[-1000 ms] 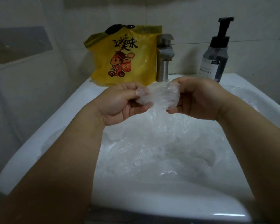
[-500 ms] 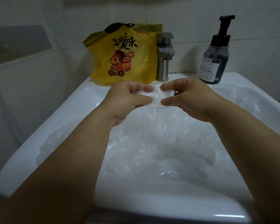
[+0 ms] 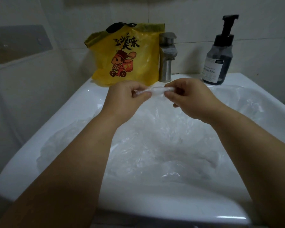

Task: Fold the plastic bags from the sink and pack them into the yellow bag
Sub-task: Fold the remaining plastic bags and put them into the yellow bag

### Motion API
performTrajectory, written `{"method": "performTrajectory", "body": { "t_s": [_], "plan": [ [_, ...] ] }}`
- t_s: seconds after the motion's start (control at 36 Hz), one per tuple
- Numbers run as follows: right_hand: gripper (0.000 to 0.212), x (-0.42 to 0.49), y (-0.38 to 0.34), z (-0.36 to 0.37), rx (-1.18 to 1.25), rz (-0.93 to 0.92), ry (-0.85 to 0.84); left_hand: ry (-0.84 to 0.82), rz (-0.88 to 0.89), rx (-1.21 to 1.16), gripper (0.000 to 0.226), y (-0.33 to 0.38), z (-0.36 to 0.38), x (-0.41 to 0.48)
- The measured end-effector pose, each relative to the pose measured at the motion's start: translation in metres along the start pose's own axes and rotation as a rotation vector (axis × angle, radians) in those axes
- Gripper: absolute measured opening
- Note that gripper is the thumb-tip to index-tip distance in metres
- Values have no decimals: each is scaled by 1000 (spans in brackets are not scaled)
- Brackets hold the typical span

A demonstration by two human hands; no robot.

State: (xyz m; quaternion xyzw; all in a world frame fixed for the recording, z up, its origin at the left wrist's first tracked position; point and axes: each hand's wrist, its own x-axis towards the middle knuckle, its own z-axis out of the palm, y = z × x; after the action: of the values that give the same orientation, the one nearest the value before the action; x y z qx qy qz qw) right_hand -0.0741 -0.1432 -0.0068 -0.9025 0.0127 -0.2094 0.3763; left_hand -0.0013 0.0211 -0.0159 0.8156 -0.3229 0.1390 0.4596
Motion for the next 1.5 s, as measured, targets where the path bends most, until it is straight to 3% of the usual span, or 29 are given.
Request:
{"method": "performTrajectory", "body": {
  "t_s": [0.14,0.28,0.58,0.64,0.69,0.75,0.83,0.92,1.08,1.25,1.36,1.5],
  "plan": [
    [11,0,1,-1,63,38,8,-127,-29,-7,13,0,-1,0],
    [14,2,1,-2,232,105,-21,-245,-200,-281,13,4,-3,-1],
    [13,0,-3,-8,492,231,-227,-75,-424,-787,10,10,-9,6],
    [14,0,-7,-3,576,241,-198,-45,-431,-935,27,13,-6,7],
    [15,0,-11,2,668,241,-155,-106,-427,-1019,66,16,-3,6],
    [16,-2,-16,7,754,235,-159,-235,-430,-937,81,20,6,1],
    [21,-6,-22,16,816,212,-220,-337,-421,-805,59,24,20,-5],
    [25,-6,-22,21,750,215,-195,-302,-424,-783,32,24,23,-3],
    [20,-4,-20,17,736,256,-219,-168,-444,-900,38,21,11,5],
    [14,-2,-16,12,714,281,-239,77,-418,-743,19,10,3,10],
    [13,1,-8,6,666,307,-204,-25,-352,-513,13,3,-4,7],
    [9,4,1,-6,659,350,-187,-253,-426,-473,7,0,-9,3]
  ]
}}
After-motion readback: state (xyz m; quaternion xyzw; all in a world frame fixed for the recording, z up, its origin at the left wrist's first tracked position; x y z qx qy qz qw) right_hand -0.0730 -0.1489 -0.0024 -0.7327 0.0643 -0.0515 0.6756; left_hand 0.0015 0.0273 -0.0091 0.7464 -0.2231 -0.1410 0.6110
